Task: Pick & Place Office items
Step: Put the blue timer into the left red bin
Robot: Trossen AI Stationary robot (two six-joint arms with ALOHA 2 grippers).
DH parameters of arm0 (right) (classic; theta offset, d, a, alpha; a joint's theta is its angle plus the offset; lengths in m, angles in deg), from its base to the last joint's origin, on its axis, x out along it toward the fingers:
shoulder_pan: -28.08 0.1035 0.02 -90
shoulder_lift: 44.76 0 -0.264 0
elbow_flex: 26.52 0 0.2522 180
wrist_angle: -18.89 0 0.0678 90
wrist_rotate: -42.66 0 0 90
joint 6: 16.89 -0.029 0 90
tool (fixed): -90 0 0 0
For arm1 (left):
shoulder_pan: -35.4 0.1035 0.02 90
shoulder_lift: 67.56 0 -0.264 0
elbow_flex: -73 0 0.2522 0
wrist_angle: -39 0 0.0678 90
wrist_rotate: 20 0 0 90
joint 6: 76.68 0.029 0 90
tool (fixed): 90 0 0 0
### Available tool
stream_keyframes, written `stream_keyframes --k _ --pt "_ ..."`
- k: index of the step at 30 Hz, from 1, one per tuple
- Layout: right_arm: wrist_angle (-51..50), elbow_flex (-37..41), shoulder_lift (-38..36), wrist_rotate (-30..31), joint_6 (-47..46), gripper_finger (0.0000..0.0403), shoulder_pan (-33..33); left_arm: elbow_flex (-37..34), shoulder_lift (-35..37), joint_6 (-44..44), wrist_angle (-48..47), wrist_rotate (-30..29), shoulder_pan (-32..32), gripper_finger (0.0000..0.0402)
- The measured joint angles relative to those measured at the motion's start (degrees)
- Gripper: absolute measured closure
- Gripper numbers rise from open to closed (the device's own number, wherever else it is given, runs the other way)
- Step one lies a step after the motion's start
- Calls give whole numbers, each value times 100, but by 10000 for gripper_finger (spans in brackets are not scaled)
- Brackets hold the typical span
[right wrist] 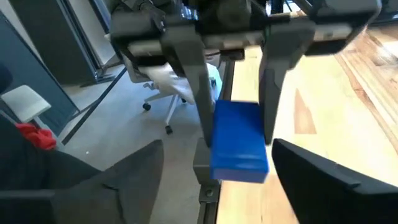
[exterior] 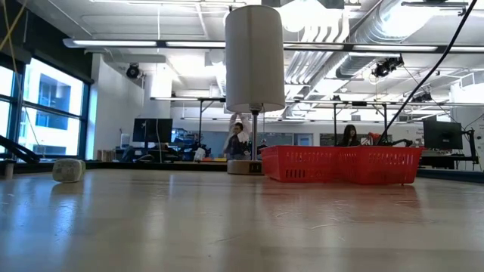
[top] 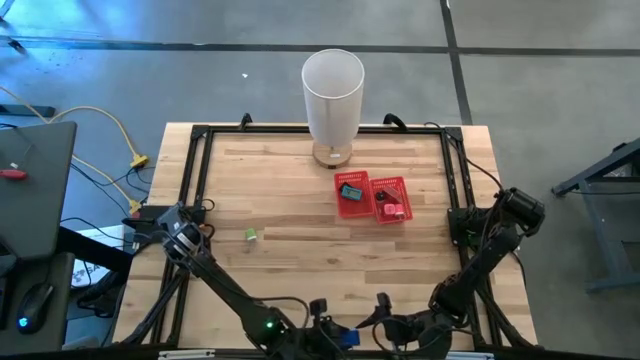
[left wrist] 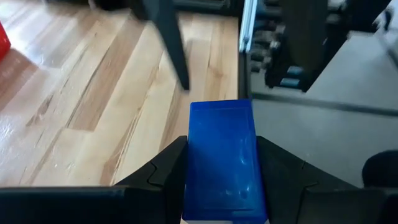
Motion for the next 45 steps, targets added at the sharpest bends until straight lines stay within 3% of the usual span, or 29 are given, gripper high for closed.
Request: stream_keyframes --k 5,14,21,32,45 --pt "-57 0 0 0 1 95 -88 15 110 196 279 -112 -4 253" --pt "-150 2 2 -207 -116 106 -219 13 107 342 354 -122 -4 253" --pt "-157 2 2 -253 -96 145 -217 13 105 345 354 -120 -4 253" --pt "-167 2 2 -456 31 260 -230 11 103 321 335 -132 -4 253" --pt "-238 4 2 -499 23 262 -230 7 96 297 342 -119 -4 237"
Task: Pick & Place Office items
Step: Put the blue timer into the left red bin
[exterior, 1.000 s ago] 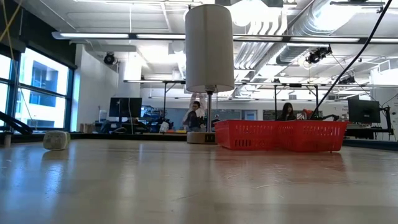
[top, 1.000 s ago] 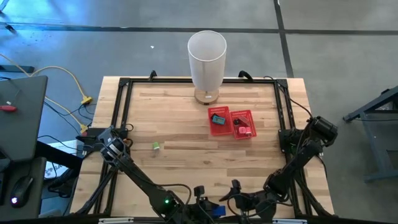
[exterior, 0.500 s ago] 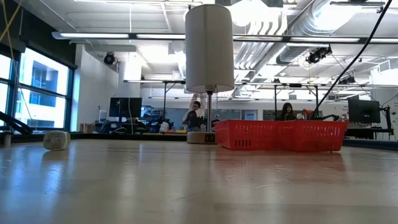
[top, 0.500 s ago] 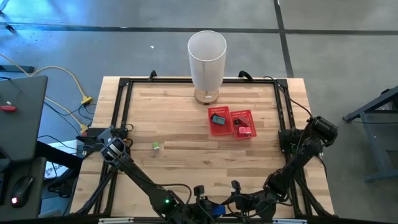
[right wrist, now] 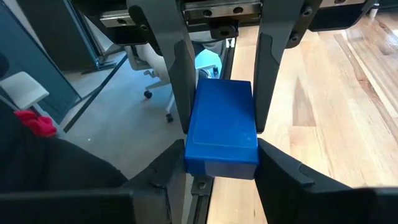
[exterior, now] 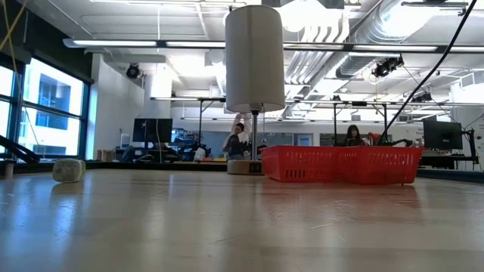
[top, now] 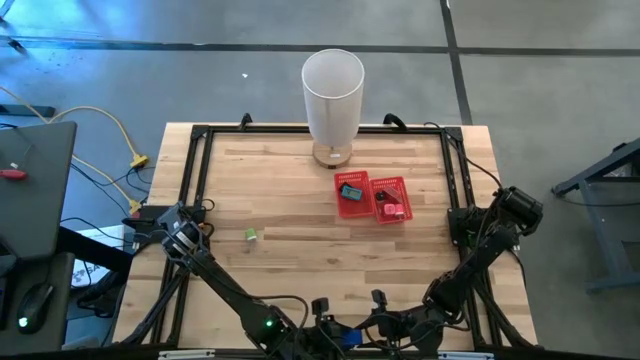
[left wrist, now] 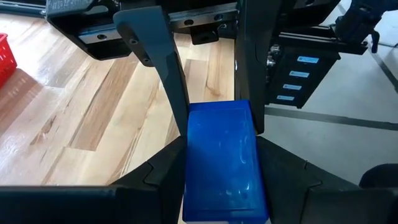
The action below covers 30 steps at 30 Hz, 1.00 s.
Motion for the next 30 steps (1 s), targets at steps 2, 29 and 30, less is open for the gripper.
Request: stream_keyframes --k 2,29,30 --pt "0 0 0 -3 -11 262 0 0 0 -2 3 1 0 237" --pt "-74 0 2 -42 -20 262 4 0 -4 -102 -21 74 -4 218" --pt "-74 0 2 -35 -20 262 4 0 -4 -100 -23 81 -4 218"
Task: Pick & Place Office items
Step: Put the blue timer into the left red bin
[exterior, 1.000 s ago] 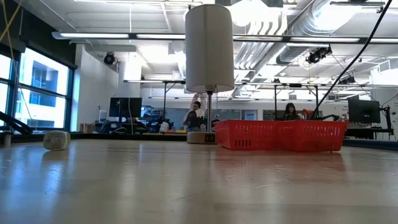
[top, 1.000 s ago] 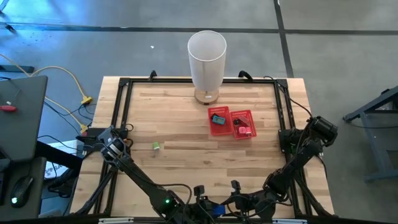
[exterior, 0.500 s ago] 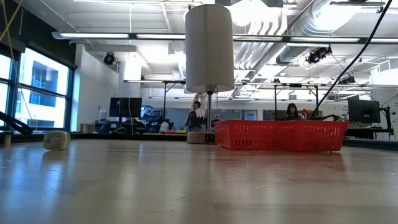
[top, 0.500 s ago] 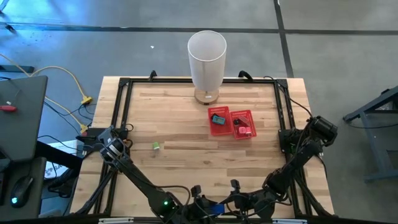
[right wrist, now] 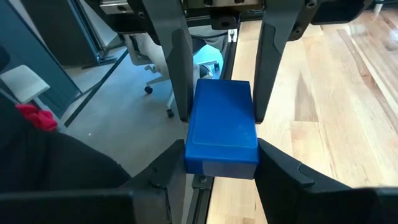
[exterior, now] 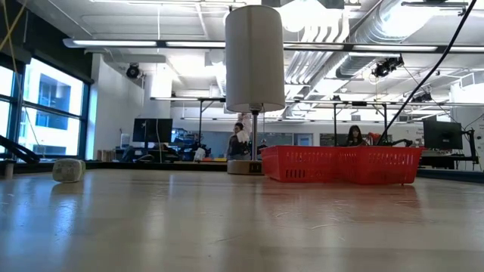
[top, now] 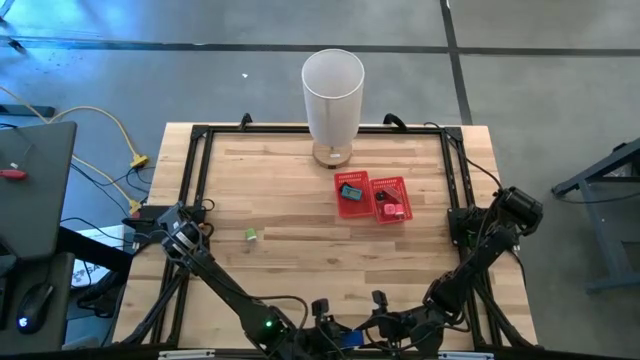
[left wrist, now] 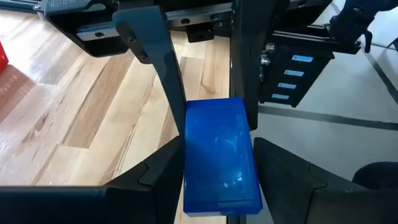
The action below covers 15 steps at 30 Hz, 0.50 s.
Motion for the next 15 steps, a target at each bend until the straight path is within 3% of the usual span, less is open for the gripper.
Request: stream_keyframes --k 6,15 --pt "-150 0 0 3 -144 262 -1 0 0 493 -28 -4 -37 218" --pt "-1563 4 3 409 -1398 261 -6 4 380 1247 -351 3 -350 218"
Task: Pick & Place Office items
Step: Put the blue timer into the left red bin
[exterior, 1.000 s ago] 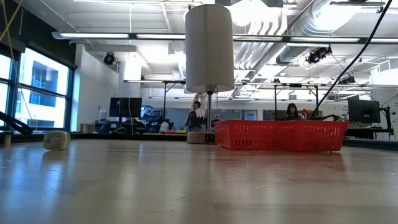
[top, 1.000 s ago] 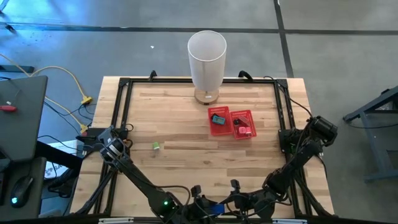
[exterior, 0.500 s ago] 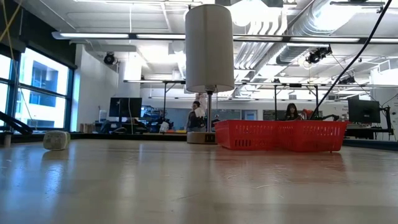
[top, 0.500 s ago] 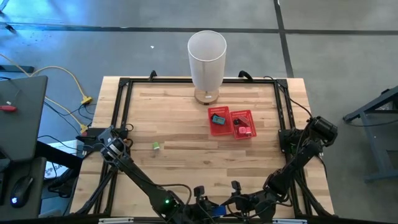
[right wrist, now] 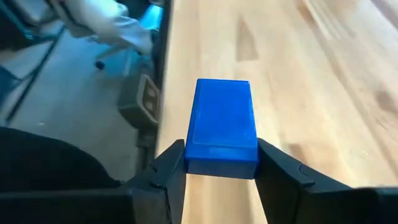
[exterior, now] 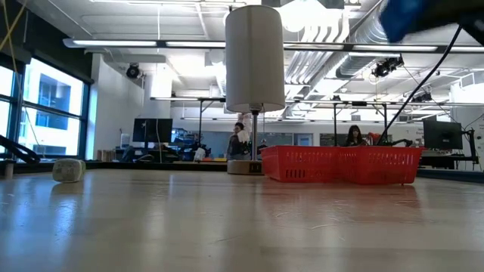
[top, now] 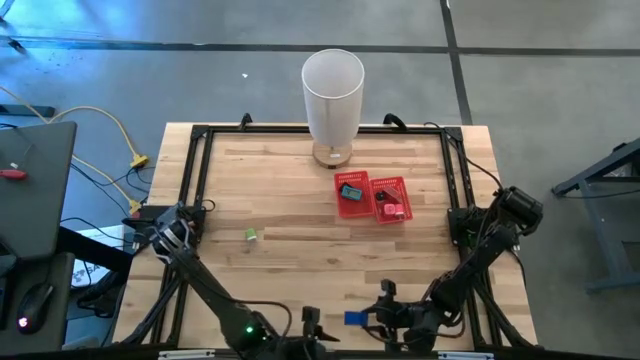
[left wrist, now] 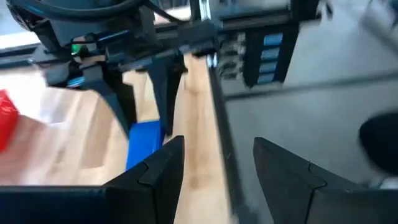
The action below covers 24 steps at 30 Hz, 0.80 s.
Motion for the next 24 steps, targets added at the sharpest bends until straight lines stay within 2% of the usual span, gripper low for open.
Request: stream_keyframes --k 3,10,17,24 --pt "-476 0 -100 107 -336 262 -65 -2 156 217 -522 -136 -94 218" --pt "-1874 -4 -591 419 -1173 262 -528 -2 410 -84 -1470 -681 -236 218" --pt "-2428 -9 -946 277 -1258 262 -1366 -2 464 -165 -1636 -598 -257 218" --pt "-3426 -11 -1344 137 -1242 262 -2350 -2 466 -337 -1925 -256 -565 218"
